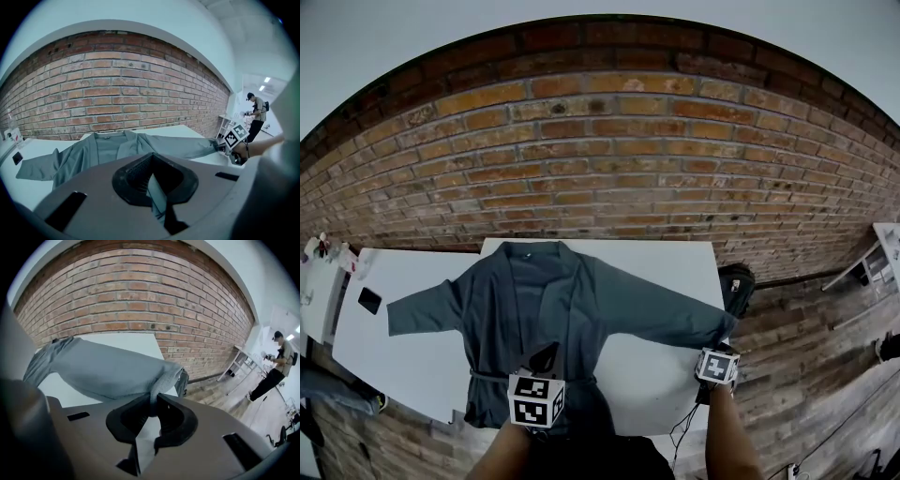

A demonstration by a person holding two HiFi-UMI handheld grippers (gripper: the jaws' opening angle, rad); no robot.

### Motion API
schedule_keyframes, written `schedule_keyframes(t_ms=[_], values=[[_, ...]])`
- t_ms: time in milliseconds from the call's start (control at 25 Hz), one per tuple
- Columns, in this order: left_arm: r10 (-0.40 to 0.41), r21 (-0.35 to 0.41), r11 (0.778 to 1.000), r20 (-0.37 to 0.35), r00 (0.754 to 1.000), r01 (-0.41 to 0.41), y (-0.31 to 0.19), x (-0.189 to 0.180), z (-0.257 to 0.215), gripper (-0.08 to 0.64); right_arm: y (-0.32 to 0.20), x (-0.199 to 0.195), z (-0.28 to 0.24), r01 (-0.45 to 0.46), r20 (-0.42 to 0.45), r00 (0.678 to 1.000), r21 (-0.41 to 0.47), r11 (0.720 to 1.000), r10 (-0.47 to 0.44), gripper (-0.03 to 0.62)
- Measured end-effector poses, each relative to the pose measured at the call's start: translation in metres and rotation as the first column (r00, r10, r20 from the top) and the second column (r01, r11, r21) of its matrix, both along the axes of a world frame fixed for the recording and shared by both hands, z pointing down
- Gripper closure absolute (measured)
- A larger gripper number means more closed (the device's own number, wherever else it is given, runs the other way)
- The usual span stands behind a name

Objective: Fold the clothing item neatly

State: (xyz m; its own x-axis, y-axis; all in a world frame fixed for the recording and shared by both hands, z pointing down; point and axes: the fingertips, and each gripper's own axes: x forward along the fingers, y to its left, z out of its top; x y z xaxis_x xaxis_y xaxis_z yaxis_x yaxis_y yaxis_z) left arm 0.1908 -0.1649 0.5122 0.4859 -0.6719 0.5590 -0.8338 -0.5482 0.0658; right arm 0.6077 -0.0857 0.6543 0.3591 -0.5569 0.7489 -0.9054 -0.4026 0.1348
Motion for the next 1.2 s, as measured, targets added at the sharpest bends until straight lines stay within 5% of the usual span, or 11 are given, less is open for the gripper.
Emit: schedule_keyframes(t_ms=[280,560,920,1200], values=[[-0.025,-0.012,1.0,0.038,0.999,0.025,0.004,-0.013,0.001,0.569,-0.034,-0.022,-0.044,0.091,-0.053,0.995,0.143,0.986,-0.085,0.551],[-0.093,-0.044,0.995,-0.026,0.995,0.092,0.007,-0.04,0.007,0.569,-0.098,-0.093,-0.13,0.294,-0.196,0.949,0.256,0.921,-0.248,0.551],[-0.147,-0.039,0.989,-0.088,0.985,0.144,-0.007,-0.14,0.008,0.569,-0.174,-0.267,-0.177,0.478,-0.225,0.877,0.309,0.822,-0.425,0.551],[-0.238,-0.052,0.971,-0.116,0.964,0.234,-0.028,-0.261,0.007,0.569,-0.215,-0.427,-0.137,0.581,-0.132,0.813,0.261,0.771,-0.568,0.551]])
